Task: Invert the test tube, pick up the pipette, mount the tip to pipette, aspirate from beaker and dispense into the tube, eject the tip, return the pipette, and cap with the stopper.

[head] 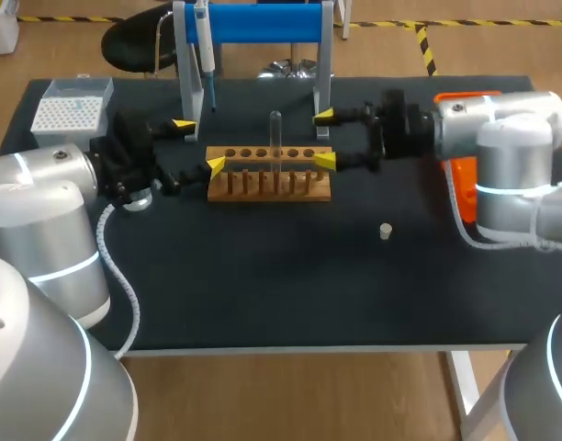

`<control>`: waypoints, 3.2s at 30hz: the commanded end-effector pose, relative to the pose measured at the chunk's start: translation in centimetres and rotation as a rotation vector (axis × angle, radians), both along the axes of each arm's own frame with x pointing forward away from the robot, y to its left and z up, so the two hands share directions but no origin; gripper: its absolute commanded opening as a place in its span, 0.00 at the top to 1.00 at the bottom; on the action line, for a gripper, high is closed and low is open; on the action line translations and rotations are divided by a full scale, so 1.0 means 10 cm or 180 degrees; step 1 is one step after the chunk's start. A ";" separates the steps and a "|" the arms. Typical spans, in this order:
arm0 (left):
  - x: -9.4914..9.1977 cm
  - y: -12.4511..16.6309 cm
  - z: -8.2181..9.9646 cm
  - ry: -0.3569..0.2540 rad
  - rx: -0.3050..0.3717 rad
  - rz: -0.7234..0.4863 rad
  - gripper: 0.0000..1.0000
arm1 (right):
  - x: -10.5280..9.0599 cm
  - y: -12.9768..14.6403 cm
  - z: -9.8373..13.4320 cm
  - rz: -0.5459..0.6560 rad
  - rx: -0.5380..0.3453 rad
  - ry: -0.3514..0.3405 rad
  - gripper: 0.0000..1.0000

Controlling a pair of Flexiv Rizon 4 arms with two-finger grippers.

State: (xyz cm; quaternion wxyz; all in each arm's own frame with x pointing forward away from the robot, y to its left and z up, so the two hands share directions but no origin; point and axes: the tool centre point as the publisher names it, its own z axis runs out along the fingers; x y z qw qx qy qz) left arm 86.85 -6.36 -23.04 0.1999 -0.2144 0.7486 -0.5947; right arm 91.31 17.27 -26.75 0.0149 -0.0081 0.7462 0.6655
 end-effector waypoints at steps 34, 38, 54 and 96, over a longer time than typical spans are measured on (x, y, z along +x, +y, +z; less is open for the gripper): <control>0.00 -0.01 -0.01 -0.0009 -0.0002 0.0010 0.00 | 0.44 0.69 -0.15 0.0651 0.0237 0.0242 0.00; 0.00 -0.01 -0.01 -0.0009 -0.0002 0.0010 0.00 | 0.44 0.74 -0.15 0.0647 0.0257 0.0248 0.00; 0.00 -0.01 -0.01 -0.0009 -0.0002 0.0010 0.00 | 0.42 0.81 -0.17 0.0456 0.0277 0.0203 0.00; 0.00 -0.01 -0.01 -0.0009 -0.0002 0.0010 0.00 | 0.38 0.78 -0.07 0.0481 0.0320 0.0276 1.00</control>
